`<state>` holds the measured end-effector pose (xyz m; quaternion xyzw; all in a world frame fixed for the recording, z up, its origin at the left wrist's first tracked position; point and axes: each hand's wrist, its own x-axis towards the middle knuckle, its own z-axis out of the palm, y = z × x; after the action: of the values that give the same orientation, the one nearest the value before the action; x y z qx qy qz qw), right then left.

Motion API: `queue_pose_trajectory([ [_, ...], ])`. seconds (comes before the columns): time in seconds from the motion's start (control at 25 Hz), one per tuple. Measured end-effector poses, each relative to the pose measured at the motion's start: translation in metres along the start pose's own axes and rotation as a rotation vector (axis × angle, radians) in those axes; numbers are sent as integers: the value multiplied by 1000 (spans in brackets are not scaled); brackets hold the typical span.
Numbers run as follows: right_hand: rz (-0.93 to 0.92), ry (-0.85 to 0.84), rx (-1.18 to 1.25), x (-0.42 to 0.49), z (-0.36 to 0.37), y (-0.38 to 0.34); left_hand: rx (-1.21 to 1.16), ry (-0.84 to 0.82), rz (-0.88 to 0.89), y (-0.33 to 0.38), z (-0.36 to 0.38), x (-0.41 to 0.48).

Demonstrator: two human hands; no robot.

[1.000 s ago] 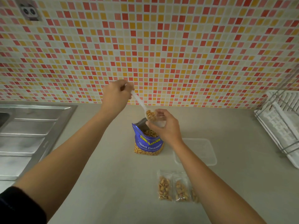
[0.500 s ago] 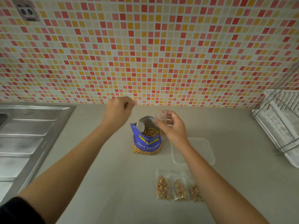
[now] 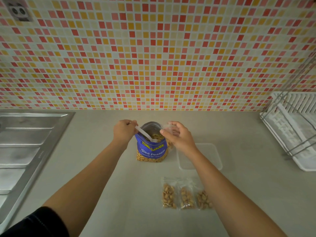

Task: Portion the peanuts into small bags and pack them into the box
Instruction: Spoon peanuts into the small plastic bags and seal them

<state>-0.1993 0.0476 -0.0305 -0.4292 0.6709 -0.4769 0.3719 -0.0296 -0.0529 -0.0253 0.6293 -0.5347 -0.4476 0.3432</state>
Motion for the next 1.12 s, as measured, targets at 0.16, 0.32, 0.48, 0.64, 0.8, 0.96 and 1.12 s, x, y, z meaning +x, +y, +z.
queue_pose_trajectory([
  [0.16, -16, 40, 25, 2, -3, -5, -149, 12, -120, -1, -6, 8],
  [0.32, -60, 64, -171, 3, -8, -8, -224, 58, -174, -6, -17, 20],
  [0.48, -104, 65, -471, 0, -14, -17, -255, 96, -204, -6, -27, 30],
  [0.64, -140, 20, -686, -1, -9, -25, -291, 101, -174, 6, -35, 32],
  [0.8, -156, 49, -615, 1, 4, -29, -342, 75, -52, 45, -44, 20],
  [0.96, -187, 139, -310, -2, 20, -33, -53, 106, 410, 87, -46, -21],
  [1.12, -193, 186, -211, -7, 25, -40, 174, 212, 877, 102, -50, -55],
])
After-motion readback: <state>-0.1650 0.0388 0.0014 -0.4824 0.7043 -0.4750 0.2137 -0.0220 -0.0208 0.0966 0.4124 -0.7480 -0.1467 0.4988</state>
